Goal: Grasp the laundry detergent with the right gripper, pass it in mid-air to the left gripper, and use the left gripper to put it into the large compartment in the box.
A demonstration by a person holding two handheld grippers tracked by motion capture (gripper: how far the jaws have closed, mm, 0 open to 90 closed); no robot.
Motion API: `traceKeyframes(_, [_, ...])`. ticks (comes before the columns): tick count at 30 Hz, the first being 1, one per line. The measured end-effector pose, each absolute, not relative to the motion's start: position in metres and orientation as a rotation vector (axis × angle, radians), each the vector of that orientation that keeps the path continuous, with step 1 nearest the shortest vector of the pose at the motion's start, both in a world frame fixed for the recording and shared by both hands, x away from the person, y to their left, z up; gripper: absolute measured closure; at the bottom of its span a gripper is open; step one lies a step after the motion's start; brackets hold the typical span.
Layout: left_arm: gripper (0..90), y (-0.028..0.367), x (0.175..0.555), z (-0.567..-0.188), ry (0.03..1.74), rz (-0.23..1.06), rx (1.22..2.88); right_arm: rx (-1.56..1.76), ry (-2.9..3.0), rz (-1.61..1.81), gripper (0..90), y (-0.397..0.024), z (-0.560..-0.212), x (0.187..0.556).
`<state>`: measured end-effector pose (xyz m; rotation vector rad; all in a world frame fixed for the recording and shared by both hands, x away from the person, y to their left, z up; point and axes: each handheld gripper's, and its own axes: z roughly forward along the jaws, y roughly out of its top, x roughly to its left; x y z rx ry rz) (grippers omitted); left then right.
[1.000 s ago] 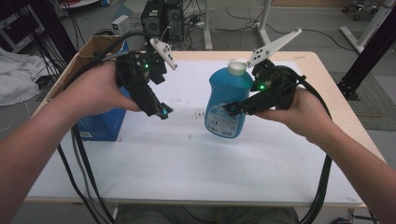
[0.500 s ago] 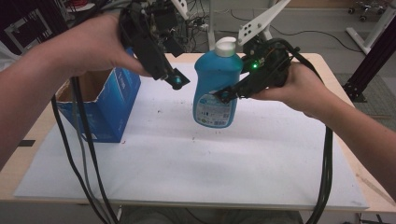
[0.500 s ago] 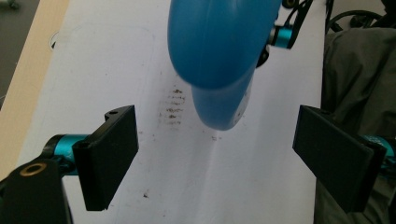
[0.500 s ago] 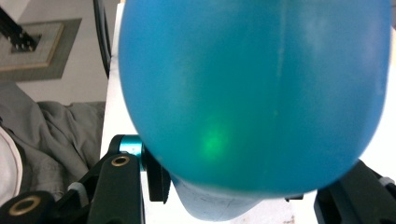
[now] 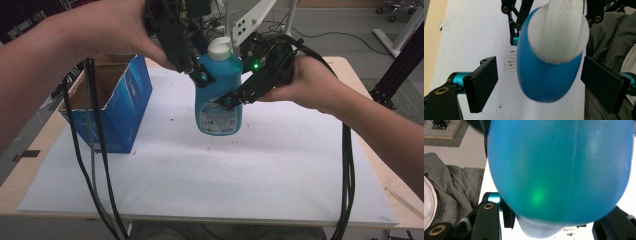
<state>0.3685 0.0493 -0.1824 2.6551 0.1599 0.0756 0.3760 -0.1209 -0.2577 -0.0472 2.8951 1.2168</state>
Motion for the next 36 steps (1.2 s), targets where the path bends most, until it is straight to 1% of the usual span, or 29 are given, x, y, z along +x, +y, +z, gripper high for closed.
traceKeyframes(7, [14.5, 0.041, 0.367, -0.184, 0.136, 0.073, 2.7, -0.069, 2.909, 1.193, 47.3, -0.114, -0.254, 0.375])
traceKeyframes(8, [14.5, 0.04, 0.368, -0.183, 0.144, 0.057, 2.701, -0.066, 2.91, 1.192, 47.3, -0.114, -0.254, 0.375])
traceKeyframes(11, [14.8, 0.038, 0.368, -0.183, 0.167, 0.061, 2.723, -0.063, 2.91, 1.196, 47.3, -0.113, -0.254, 0.376])
traceKeyframes(15, [18.7, 0.037, 0.368, -0.184, 0.167, 0.06, 2.726, -0.061, 2.911, 1.189, 47.3, -0.114, -0.254, 0.376])
traceKeyframes(24, [20.1, 0.035, 0.367, -0.184, 0.169, 0.082, 2.74, -0.047, 2.902, 1.188, 47.3, -0.116, -0.253, 0.376])
traceKeyframes(30, [23.4, 0.033, 0.366, -0.185, 0.172, 0.083, 2.742, -0.044, 2.902, 1.196, 47.3, -0.117, -0.252, 0.375])
traceKeyframes(36, [24.3, 0.031, 0.366, -0.186, 0.169, 0.091, 2.752, -0.036, 2.901, 1.197, 47.3, -0.118, -0.252, 0.376])
